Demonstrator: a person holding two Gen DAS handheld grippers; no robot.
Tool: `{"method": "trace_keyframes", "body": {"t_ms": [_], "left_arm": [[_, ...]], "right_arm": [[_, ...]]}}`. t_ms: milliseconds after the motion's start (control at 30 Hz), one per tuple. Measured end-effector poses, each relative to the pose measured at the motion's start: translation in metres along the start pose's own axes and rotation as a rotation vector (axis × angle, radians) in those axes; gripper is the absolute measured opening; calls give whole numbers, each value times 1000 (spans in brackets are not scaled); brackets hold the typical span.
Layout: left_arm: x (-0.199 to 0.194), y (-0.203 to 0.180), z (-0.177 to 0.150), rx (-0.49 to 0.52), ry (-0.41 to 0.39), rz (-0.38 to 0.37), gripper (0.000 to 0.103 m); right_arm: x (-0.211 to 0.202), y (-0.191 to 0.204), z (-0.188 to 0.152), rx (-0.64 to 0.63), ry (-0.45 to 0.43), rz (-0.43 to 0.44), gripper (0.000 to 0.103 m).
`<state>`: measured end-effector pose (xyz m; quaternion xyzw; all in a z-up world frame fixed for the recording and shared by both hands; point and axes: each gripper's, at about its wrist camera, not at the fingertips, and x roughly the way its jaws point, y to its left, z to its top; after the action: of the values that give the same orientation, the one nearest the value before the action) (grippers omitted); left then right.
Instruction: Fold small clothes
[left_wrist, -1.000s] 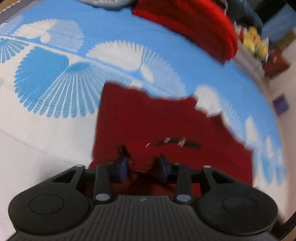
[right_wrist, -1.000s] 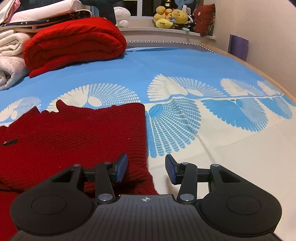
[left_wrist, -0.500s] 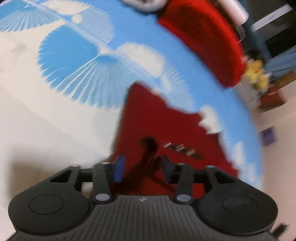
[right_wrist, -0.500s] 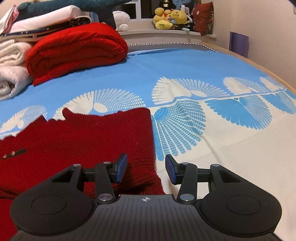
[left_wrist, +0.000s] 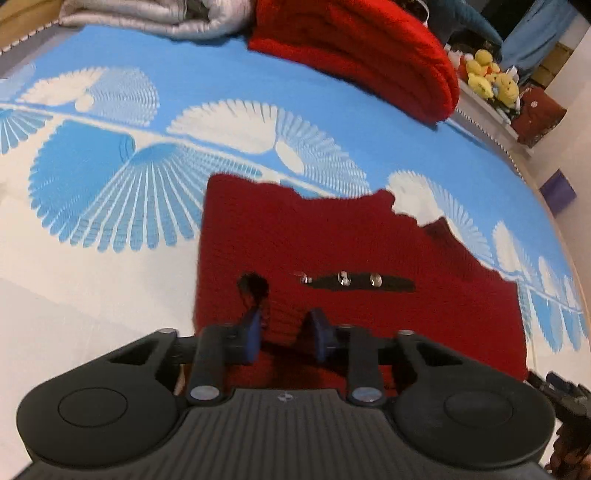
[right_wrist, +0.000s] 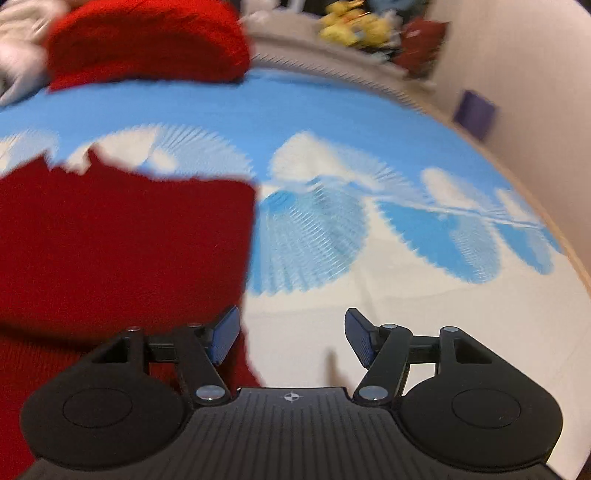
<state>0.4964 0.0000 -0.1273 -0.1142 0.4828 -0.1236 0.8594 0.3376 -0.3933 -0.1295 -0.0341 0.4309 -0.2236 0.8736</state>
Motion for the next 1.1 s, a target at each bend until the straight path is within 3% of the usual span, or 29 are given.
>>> {"method": "trace_keyframes", "body": {"t_ms": [133,233,333,400,467,567,633,733,767,833,933,1033,1100], "left_arm": [[-5,-2,4,-15,-38,-6,21],[-3,-2,6,-11,-41,15,21],[4,1,3,-2,-15,56,21],[8,-2,0,22,-13,82,21],[7,-7,-3,49,-30,98,21],[7,-7,-6,63,-42,95,24],[9,-5,-8,70,-33,107,30],[7,-5,-9,94,-38,140,51],[5,-5,-9,98,-45,162,72],[1,-2,-11,99,-78,228,98],[2,5,-14,90,-76,239,101],[10,11,-18,73,-37,227,101],[13,11,-21,92,-35,241,103]], "right_arm": [[1,3,-1,-42,-13,-9,65],[-8,-8,7,69,-37,6,63],[-18,-14,12,215,-125,144,63],[-8,-8,11,266,-83,259,62],[13,8,3,220,-5,201,62],[35,-6,-6,289,35,135,94],[42,-24,-9,406,76,199,94],[34,-28,-13,392,27,225,91],[27,-30,-9,408,5,240,84],[9,-37,-3,427,-57,276,82],[-4,-39,-3,383,-102,288,85],[25,-31,-17,317,20,210,86],[33,-32,-24,343,19,219,90]]}}
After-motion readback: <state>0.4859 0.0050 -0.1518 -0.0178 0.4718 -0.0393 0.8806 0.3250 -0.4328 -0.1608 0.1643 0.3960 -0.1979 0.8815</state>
